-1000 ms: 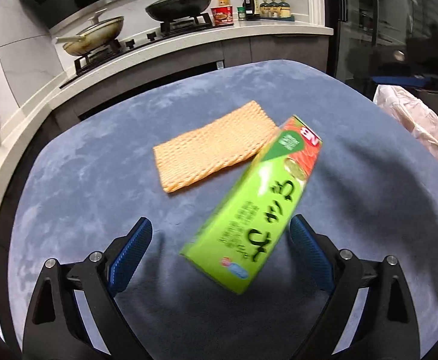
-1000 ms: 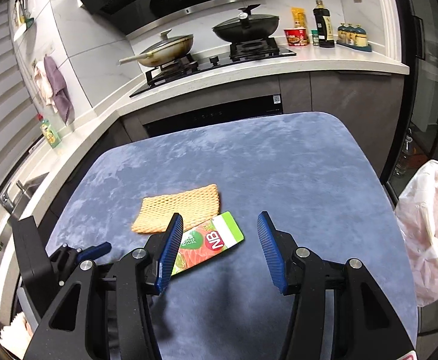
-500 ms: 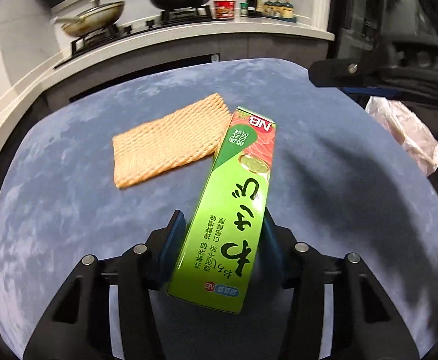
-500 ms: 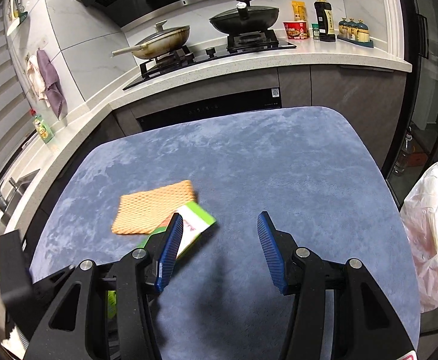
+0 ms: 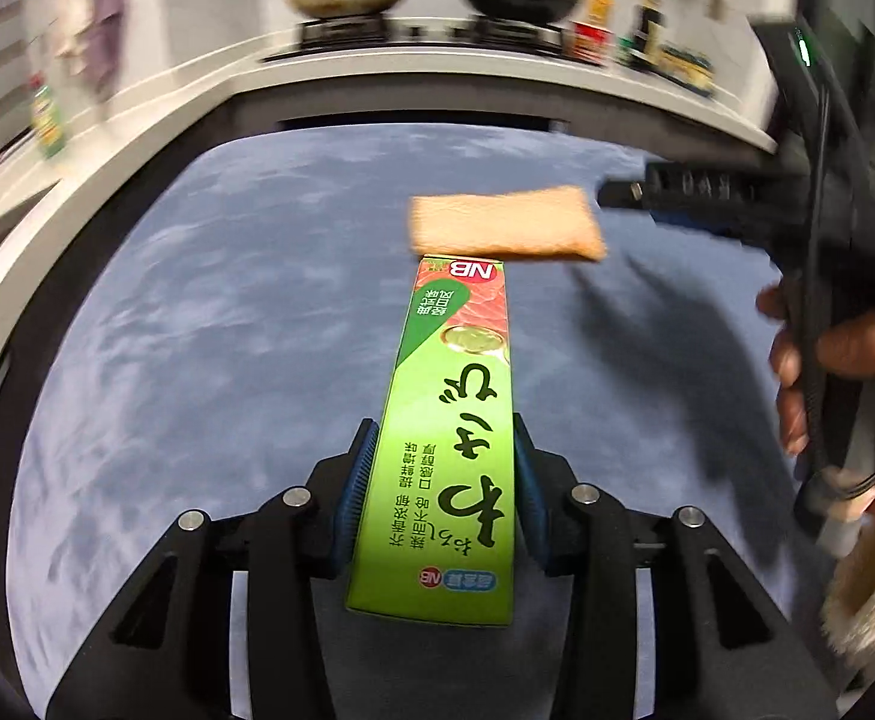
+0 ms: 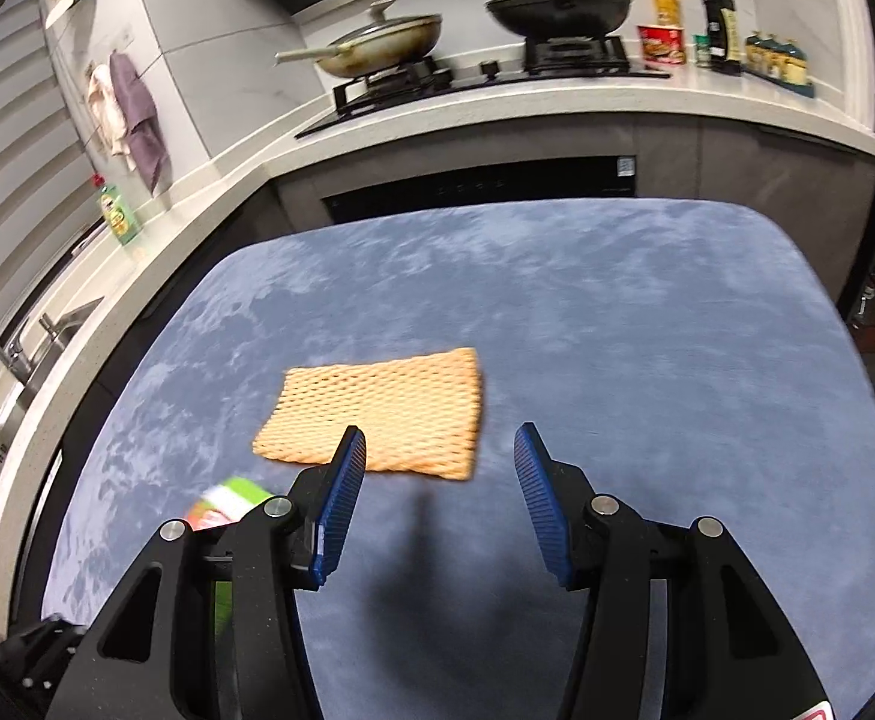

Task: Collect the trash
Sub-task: 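Grasp the green NB box with the left tool while the right tool grasps the orange mesh sleeve, then carry the green box and orange mesh sleeve over the bin with both tools, then open both tools over the bin to drop the box and sleeve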

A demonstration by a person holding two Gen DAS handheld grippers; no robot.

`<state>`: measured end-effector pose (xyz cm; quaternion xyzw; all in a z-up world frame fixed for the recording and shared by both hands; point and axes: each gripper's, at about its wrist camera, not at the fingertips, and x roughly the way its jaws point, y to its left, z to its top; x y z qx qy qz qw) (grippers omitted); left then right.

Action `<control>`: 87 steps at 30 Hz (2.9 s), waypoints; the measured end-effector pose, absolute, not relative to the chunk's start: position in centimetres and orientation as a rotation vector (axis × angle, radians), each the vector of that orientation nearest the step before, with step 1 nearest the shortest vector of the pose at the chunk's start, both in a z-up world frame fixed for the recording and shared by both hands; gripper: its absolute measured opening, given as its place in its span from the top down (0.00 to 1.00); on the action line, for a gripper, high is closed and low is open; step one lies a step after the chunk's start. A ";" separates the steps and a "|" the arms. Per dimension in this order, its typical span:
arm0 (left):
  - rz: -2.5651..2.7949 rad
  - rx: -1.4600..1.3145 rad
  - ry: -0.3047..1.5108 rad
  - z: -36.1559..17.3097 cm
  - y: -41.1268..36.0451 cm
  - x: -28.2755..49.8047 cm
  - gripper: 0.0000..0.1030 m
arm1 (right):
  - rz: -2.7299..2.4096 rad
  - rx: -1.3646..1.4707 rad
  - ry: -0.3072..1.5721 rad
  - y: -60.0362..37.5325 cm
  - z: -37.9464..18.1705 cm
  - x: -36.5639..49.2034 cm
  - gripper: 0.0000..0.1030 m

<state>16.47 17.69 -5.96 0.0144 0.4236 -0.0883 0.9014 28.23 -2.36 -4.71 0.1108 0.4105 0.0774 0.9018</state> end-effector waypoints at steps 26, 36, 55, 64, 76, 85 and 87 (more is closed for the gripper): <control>-0.112 -0.102 0.924 -4.5 18.2 18.7 0.61 | 0.168 0.246 0.818 -3.4 -4.6 26.8 0.91; -0.243 -0.109 0.863 -0.3 12.0 18.6 0.61 | 0.052 0.309 0.650 -12.4 2.1 21.1 0.91; -0.707 0.076 0.821 3.2 -14.1 16.3 0.61 | -0.341 0.373 0.503 -33.3 5.3 9.9 0.91; -0.795 0.200 0.842 0.8 -23.0 14.2 0.61 | -0.442 0.407 0.524 -38.9 2.9 7.4 0.91; -0.783 0.313 0.887 -3.0 -28.3 15.3 0.61 | -0.527 0.496 0.615 -43.6 -2.6 7.0 0.91; -0.772 0.351 0.914 -4.6 -29.7 16.0 0.60 | -0.530 0.514 0.655 -44.4 -4.5 7.7 0.90; -0.772 0.362 0.917 -4.9 -30.0 16.1 0.60 | -0.533 0.517 0.666 -44.7 -4.9 7.9 0.89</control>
